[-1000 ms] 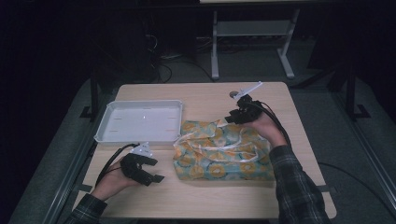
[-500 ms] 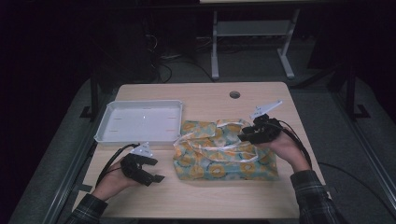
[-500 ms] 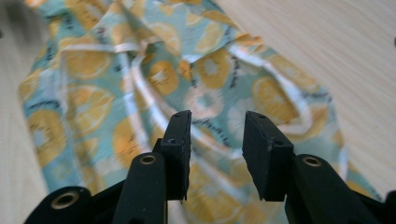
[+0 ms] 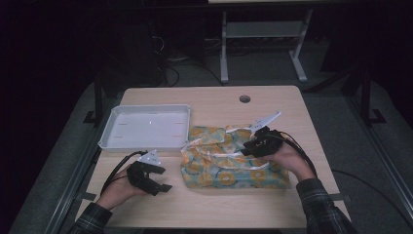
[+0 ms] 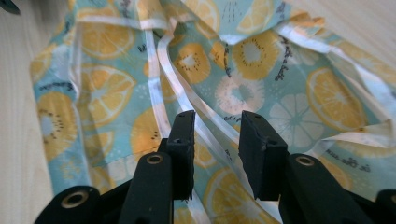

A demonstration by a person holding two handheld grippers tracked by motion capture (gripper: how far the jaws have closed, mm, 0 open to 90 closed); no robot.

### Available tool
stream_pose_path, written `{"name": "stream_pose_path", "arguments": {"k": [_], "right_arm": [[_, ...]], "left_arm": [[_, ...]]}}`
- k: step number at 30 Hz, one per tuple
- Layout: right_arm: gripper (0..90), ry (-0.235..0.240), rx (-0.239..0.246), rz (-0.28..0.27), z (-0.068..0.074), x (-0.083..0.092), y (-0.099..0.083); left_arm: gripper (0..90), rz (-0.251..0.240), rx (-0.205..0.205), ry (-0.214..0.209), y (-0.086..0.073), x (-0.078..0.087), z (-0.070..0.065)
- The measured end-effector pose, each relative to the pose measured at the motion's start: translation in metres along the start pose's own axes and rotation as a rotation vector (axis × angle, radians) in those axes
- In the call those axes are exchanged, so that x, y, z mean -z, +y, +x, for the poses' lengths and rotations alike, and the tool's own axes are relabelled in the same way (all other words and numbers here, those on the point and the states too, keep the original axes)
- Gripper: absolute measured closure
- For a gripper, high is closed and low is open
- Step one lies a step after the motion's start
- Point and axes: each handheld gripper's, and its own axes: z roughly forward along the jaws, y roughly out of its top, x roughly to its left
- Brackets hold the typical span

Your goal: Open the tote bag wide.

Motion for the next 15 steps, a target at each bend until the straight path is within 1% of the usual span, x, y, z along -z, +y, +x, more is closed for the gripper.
{"name": "stream_pose_path", "arguments": {"k": [2,6,9,13,15], "right_arm": [[66.8,0.000,0.004,0.008,-0.0005,-0.0028,-0.0001],[72.2,-0.004,0.017,0.030,-0.0013,-0.0070,-0.0012],[78.1,-0.001,0.025,0.047,-0.0014,-0.0086,-0.0021],[88.6,-0.006,0.042,0.055,-0.0014,-0.0091,-0.0027],[89.4,0.002,0.051,0.051,-0.0012,-0.0079,-0.0028]], "left_arm": [[25.5,0.000,-0.001,0.000,-0.0001,0.0001,0.0000],[25.5,0.002,-0.007,-0.001,0.0000,0.0002,-0.0001],[25.5,0.002,-0.006,-0.001,0.0000,-0.0001,-0.0001],[25.5,0.006,-0.008,-0.001,0.0000,-0.0001,0.0000],[25.5,0.008,-0.009,0.000,-0.0001,-0.0003,0.0001]]}}
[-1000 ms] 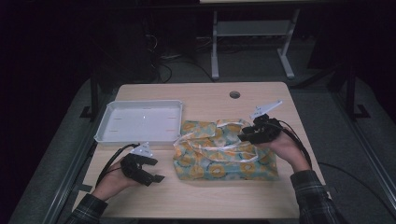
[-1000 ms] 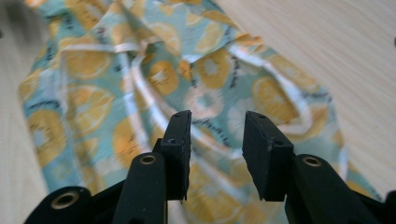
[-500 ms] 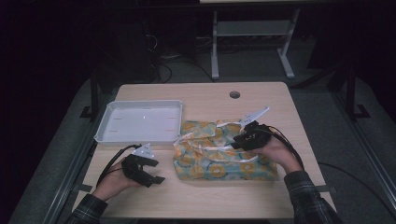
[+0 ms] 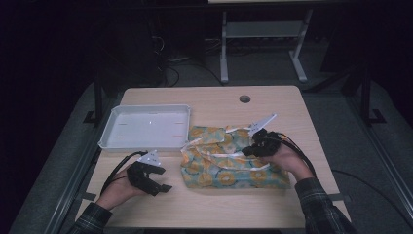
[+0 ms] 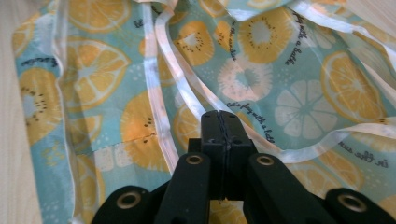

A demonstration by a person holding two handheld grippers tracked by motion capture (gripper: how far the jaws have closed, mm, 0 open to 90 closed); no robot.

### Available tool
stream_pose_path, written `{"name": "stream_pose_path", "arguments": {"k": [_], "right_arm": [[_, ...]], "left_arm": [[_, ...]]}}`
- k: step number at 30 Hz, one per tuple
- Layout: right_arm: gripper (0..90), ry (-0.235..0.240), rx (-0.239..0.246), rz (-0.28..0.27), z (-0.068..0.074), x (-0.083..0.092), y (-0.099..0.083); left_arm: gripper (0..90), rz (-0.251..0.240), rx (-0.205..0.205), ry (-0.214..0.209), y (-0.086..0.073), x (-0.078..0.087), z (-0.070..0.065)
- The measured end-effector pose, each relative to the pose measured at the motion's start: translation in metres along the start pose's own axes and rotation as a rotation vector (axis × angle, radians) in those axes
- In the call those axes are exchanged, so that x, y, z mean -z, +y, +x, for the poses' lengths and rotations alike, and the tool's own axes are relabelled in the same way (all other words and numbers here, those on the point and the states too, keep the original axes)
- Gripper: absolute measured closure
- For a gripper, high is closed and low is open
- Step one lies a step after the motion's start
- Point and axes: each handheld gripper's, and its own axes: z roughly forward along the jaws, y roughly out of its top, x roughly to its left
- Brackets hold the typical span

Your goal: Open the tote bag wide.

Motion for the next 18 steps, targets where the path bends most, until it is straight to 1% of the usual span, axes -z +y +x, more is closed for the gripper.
{"name": "stream_pose_path", "arguments": {"k": [5,7,8,11,12,15,18], "right_arm": [[89.7,0.000,0.000,-0.020,0.001,0.005,0.001],[89.7,0.008,-0.004,-0.038,0.002,0.008,0.001],[89.7,0.004,0.003,-0.047,0.002,0.010,0.001],[89.7,0.006,0.001,-0.072,0.006,0.018,0.002],[89.8,0.008,0.004,-0.083,0.008,0.021,0.001],[89.8,0.000,0.011,-0.113,0.012,0.032,0.000],[89.8,-0.006,0.020,-0.138,0.017,0.041,-0.001]], "left_arm": [[25.5,0.001,0.004,-0.004,0.000,-0.001,0.000],[25.5,0.001,0.002,-0.002,0.000,0.000,0.000],[25.4,0.000,0.000,-0.001,0.000,0.000,0.000],[25.4,0.000,0.000,0.000,0.000,0.000,0.000],[25.4,0.008,-0.001,0.000,0.000,0.000,0.000],[25.5,0.008,-0.010,0.001,0.000,0.001,0.000],[25.4,0.004,-0.010,0.001,0.001,0.001,0.000]]}}
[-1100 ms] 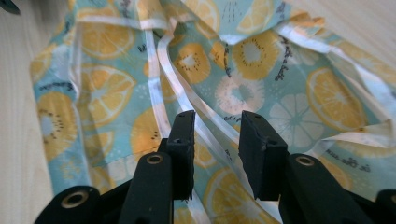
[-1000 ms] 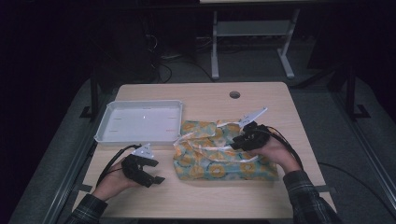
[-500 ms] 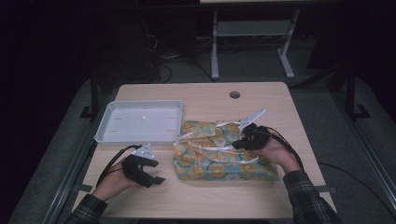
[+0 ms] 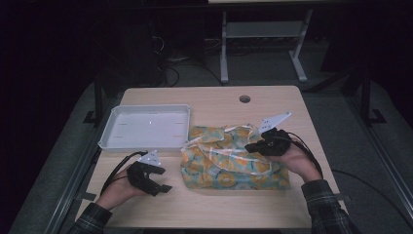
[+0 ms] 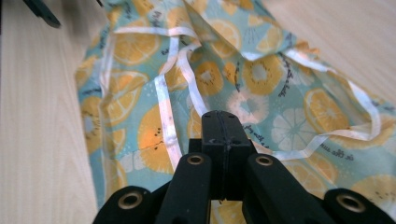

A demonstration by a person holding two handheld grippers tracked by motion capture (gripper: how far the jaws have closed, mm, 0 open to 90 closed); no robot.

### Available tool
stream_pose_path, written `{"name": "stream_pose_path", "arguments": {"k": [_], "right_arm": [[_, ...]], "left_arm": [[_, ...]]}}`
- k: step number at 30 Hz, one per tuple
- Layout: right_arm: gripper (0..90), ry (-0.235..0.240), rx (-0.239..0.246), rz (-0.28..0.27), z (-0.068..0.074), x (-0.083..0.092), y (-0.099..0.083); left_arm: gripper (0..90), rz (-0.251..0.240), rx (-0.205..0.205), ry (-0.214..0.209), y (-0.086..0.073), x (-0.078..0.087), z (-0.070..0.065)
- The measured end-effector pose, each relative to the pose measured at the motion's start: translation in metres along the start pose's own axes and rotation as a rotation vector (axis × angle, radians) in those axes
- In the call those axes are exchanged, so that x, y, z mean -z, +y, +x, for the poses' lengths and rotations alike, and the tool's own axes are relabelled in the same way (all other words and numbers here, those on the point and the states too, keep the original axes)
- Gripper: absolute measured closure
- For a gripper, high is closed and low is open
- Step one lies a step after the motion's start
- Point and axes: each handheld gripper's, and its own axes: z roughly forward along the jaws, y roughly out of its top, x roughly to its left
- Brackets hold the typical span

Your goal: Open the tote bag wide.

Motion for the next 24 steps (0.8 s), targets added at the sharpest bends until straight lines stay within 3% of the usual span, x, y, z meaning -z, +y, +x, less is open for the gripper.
{"name": "stream_pose_path", "arguments": {"k": [9,15,24], "right_arm": [[89.8,0.006,0.040,-0.029,0.024,0.018,-0.001],[89.8,0.011,0.057,-0.023,0.036,0.021,-0.008],[89.8,0.047,0.093,-0.017,0.058,0.022,-0.017]], "left_arm": [[25.4,-0.025,0.020,0.006,0.000,0.000,-0.001],[25.5,-0.032,0.016,0.009,0.001,0.003,-0.001],[26.1,-0.084,0.020,0.019,0.009,0.011,-0.001]]}}
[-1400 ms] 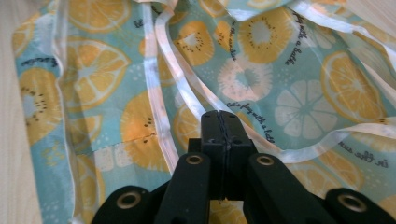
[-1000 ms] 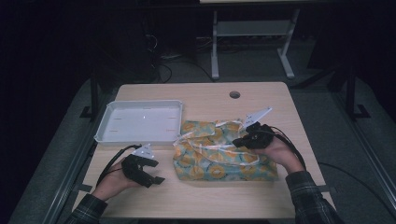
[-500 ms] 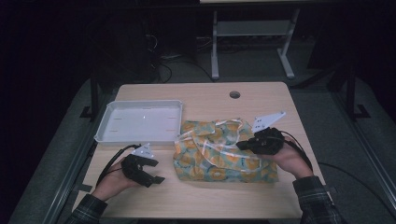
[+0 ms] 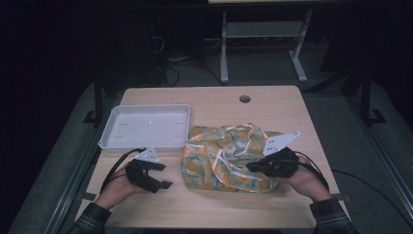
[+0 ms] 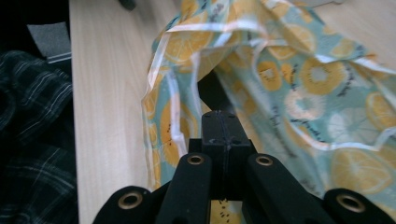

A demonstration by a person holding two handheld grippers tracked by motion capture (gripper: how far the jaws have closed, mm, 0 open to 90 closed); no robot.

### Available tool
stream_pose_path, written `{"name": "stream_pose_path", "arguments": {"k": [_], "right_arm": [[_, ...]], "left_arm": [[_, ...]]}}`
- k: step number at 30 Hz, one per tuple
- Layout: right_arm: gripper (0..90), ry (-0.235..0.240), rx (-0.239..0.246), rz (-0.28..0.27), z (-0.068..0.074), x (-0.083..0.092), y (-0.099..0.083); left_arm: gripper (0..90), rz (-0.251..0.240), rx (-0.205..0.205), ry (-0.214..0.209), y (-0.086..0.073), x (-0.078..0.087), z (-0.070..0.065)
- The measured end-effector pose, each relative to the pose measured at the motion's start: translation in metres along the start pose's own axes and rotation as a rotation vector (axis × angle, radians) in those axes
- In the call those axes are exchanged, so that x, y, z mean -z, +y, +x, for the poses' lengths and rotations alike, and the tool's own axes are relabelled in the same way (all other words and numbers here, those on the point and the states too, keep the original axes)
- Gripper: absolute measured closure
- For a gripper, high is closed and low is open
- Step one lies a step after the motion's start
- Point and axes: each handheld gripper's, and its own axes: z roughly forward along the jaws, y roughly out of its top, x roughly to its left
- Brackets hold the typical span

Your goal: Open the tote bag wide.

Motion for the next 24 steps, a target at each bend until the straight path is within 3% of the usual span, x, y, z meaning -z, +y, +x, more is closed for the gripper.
{"name": "stream_pose_path", "arguments": {"k": [3,10,17,24], "right_arm": [[89.8,0.006,0.000,0.005,0.004,-0.001,-0.002],[89.7,0.023,0.013,0.010,0.008,-0.001,-0.003],[89.7,0.030,0.017,0.033,0.019,-0.002,-0.013],[89.7,0.037,0.031,0.065,0.027,-0.007,-0.019]], "left_arm": [[27.8,-0.030,0.002,-0.003,0.007,0.005,0.000],[29.9,-0.059,-0.040,-0.015,0.024,0.012,-0.009],[31.0,-0.059,-0.064,-0.025,0.031,0.010,-0.015],[33.5,-0.093,-0.079,-0.026,0.044,0.015,-0.020]]}}
